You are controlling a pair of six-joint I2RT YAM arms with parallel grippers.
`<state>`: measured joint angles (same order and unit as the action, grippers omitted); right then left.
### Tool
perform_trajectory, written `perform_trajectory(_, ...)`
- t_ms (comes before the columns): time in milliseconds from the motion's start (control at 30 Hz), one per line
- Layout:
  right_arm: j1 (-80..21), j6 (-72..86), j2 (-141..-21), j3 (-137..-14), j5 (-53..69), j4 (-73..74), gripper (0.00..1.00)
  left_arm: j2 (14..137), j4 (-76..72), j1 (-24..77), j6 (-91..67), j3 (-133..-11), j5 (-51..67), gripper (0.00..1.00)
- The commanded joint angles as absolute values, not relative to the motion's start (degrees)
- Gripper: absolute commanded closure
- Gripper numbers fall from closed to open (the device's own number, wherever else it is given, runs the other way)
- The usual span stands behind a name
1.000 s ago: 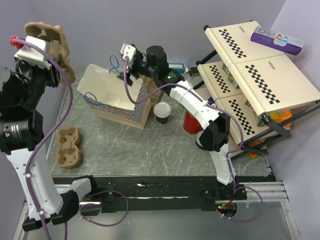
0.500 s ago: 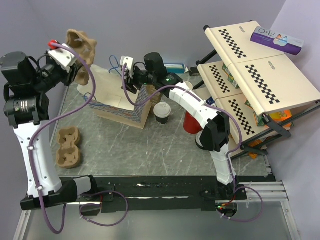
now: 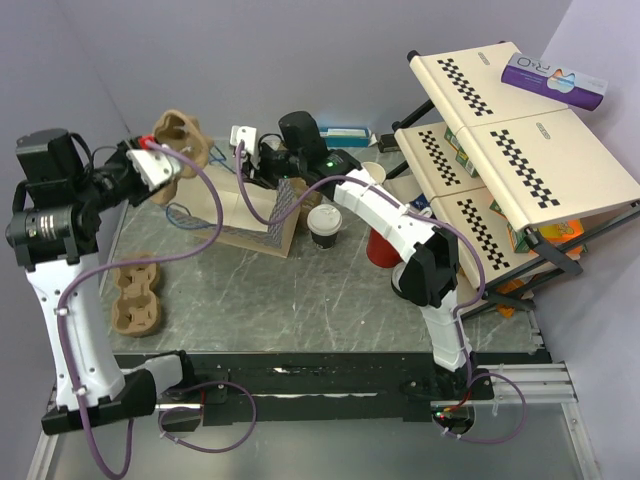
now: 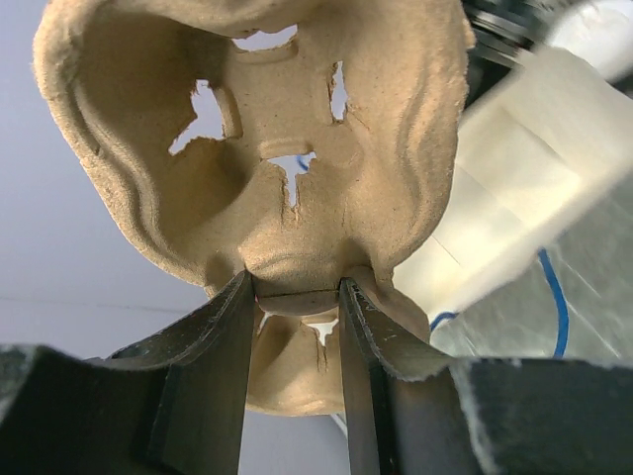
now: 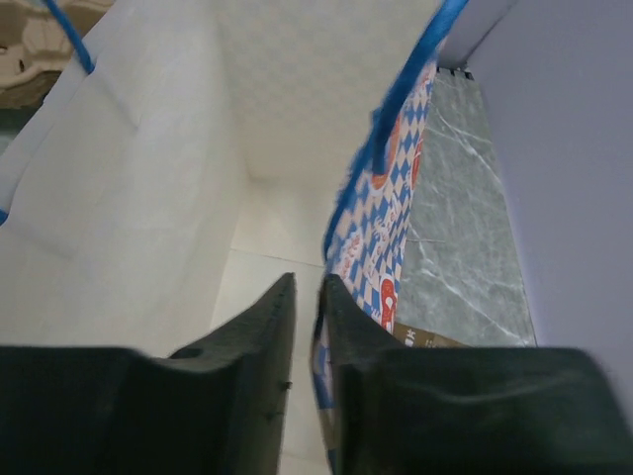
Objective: Pack the takeout coffee
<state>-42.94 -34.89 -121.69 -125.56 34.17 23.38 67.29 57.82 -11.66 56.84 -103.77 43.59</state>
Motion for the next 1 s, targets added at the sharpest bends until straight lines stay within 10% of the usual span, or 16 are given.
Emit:
perform_trajectory(0,-44.91,-38.66,-117.51,-126.29,34.63,26.54,0.79,62.06,64.77,-11.87,64.78,-102.75,43.51,0.99)
perform_trajectory(267,-46.05,-38.41,-115.23,-124.90,33.83,27.16,1.00,58.02,68.01,-11.86,61.43,-103.88,42.19,0.99)
perform_trajectory(967,-48.07,-27.95,-106.35,-116.10,43.16,26.81,1.00,47.11,78.57,-11.69,86.57,-89.47,45.17,0.99)
